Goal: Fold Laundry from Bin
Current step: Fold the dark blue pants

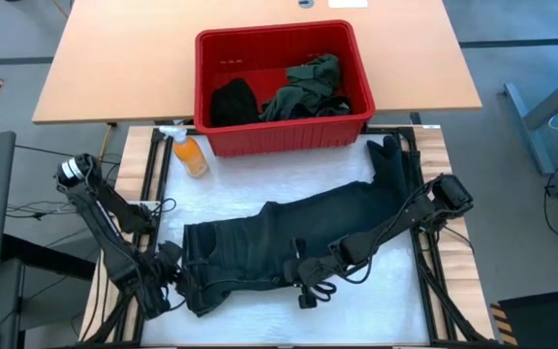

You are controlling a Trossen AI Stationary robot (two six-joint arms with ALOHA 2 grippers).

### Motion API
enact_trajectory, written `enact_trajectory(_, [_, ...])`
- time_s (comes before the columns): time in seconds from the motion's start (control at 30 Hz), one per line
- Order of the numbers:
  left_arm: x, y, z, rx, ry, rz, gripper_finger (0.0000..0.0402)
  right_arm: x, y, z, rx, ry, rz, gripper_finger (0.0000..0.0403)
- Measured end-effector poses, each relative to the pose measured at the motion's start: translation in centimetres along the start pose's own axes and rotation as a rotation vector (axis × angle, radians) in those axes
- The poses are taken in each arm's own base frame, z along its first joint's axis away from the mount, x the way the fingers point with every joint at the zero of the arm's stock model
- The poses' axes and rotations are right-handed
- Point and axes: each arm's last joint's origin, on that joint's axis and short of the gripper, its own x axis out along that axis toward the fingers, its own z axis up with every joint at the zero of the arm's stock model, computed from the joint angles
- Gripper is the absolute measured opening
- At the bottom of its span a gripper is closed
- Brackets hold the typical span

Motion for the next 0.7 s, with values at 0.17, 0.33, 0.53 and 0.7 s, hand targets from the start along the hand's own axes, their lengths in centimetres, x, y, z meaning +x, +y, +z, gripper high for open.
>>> enact_trajectory(0.17, [1.6,1.2,0.3,-0.085,0.004,-0.063,0.0298,0.0,0.0,0.0,0.007,0.003,0.007,0.0025])
enact_trajectory(0.33, [4.6,2.7,0.1,-0.125,0.046,-0.116,0.0317,0.0,0.0,0.0,0.008,0.002,0.007,0.0026])
enact_trajectory(0.53, [6.6,3.4,0.6,-0.161,0.033,-0.200,0.0318,0.0,0.0,-0.1,0.013,0.006,0.008,0.0026])
enact_trajectory(0.7, [6.7,3.4,0.7,-0.137,0.011,-0.212,0.0318,0.0,0.1,-0.1,0.013,0.007,0.012,0.0026])
